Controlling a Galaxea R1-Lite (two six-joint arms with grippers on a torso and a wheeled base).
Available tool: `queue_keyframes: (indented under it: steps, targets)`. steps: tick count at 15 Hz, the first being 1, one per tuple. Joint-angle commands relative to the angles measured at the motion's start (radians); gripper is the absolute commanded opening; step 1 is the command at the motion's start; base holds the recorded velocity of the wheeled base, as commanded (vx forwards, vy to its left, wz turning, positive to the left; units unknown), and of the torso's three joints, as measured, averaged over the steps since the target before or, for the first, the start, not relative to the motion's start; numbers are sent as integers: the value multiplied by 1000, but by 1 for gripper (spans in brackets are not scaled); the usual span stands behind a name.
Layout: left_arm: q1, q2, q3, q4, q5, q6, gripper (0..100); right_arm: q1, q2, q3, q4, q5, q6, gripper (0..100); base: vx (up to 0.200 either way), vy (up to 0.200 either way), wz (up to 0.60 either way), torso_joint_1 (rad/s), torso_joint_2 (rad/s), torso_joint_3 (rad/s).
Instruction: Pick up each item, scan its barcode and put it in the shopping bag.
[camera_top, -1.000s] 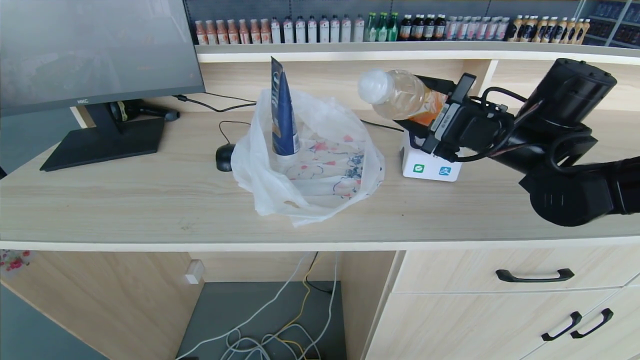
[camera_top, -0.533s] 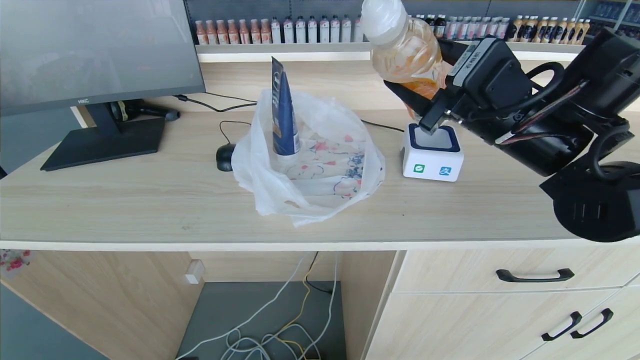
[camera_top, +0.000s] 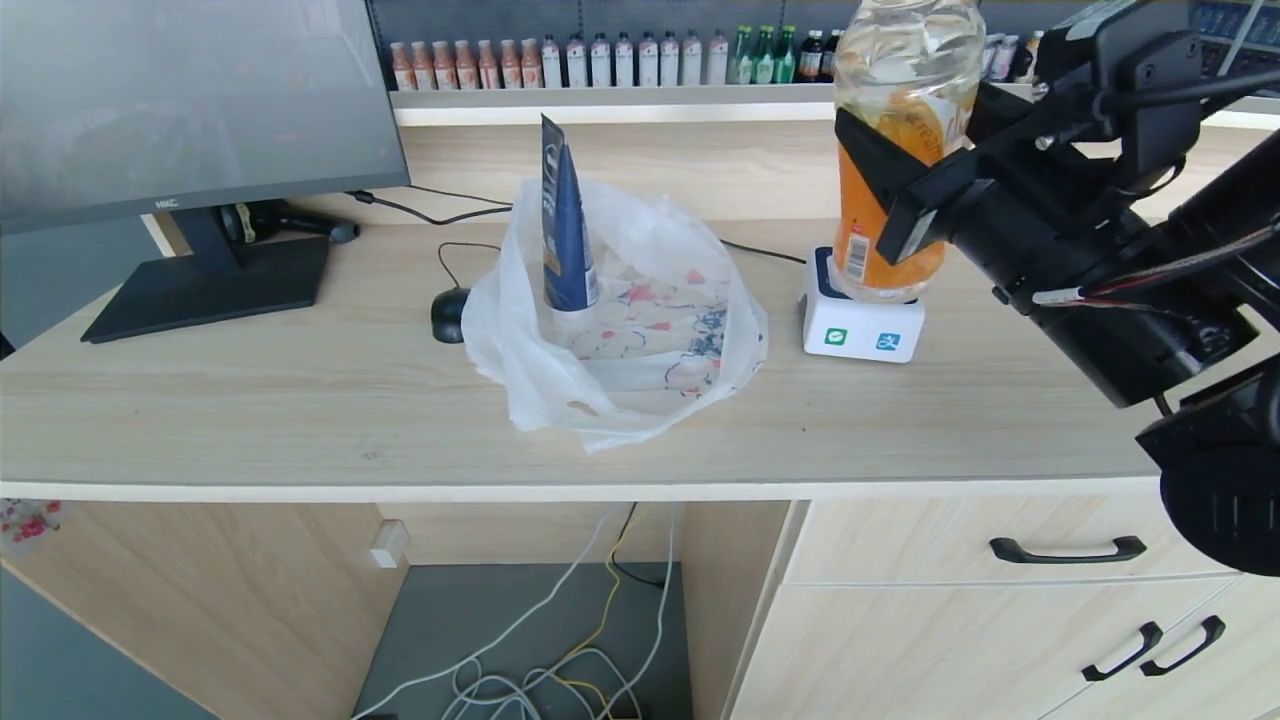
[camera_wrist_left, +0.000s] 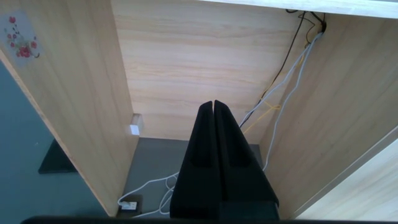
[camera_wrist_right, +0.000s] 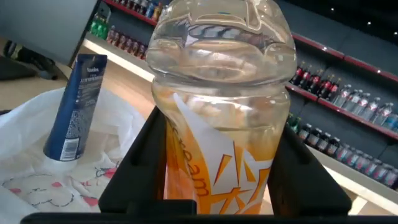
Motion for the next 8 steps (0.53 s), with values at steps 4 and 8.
queue_keyframes:
  steps: [4,8]
  targets:
    - [0,0,0,0,0,0,0,3,-12,137,-210,-224,228,0,0,0,0,0,0,0]
    - [0,0,0,0,0,0,0,2,-13,164,-255,-264,287,0,0,0,0,0,0,0]
